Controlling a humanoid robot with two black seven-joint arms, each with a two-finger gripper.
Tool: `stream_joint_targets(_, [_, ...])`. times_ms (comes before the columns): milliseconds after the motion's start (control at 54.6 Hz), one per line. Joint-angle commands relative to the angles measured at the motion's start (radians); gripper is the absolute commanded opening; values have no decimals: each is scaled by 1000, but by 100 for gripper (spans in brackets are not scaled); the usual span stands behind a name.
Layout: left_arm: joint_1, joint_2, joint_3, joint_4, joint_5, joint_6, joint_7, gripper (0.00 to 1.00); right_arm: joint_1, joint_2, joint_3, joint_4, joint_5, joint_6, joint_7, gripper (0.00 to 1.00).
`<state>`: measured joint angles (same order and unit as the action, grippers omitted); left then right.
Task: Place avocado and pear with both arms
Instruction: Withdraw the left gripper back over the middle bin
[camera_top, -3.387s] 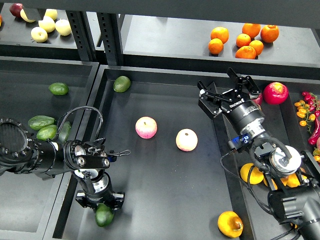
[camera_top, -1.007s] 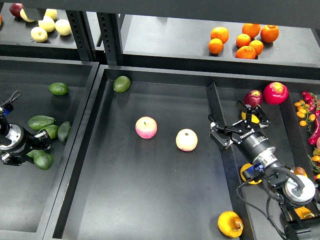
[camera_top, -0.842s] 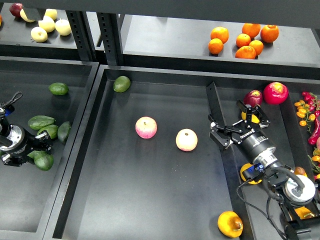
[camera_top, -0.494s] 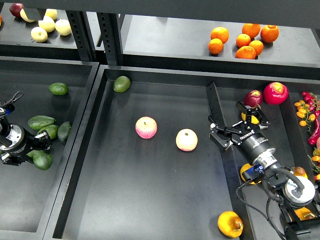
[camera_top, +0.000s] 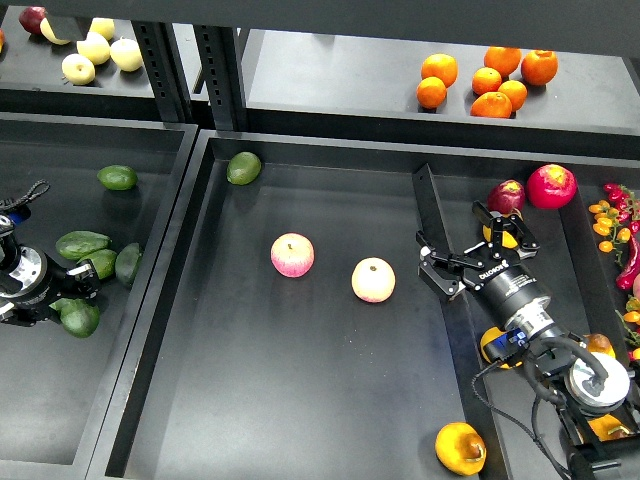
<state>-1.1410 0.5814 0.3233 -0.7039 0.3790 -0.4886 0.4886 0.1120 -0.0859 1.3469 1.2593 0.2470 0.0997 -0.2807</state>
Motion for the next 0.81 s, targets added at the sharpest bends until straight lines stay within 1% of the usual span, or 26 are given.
stream_joint_targets(0, [-2,1,-1,-2,27,0,0,70,0,0,0,2,0,0,0,100])
stream_joint_targets(275, [-22,3,-1,-9,64,0,0,81,0,0,0,3,0,0,0,100])
stream_joint_targets(311, [-28,6,-3,-11,64,0,0,85,0,0,0,3,0,0,0,100])
stream_joint_targets(385, [-48,15,-18,-14,64,0,0,95,0,-2,0,3,0,0,0,100])
stream_joint_targets(421, [-57,20,-35,-16,61,0,0,98,0,-2,-2,3,0,0,0,100])
stream_joint_targets(549, [-65,43,-139,-16,61,0,0,99,0,-3,0,3,0,2,0,100])
stream_joint_targets(568, [-63,52,-215,-16,60,0,0,99,0,-3,0,3,0,3,0,100])
stream_joint_targets(604, [-62,54,-272,-16,60,0,0,99,0,-3,0,2,2,5,0,100])
stream_joint_targets(787, [-31,55,-495,-25,46,0,0,99,0,-6,3,2,3,6,2,100])
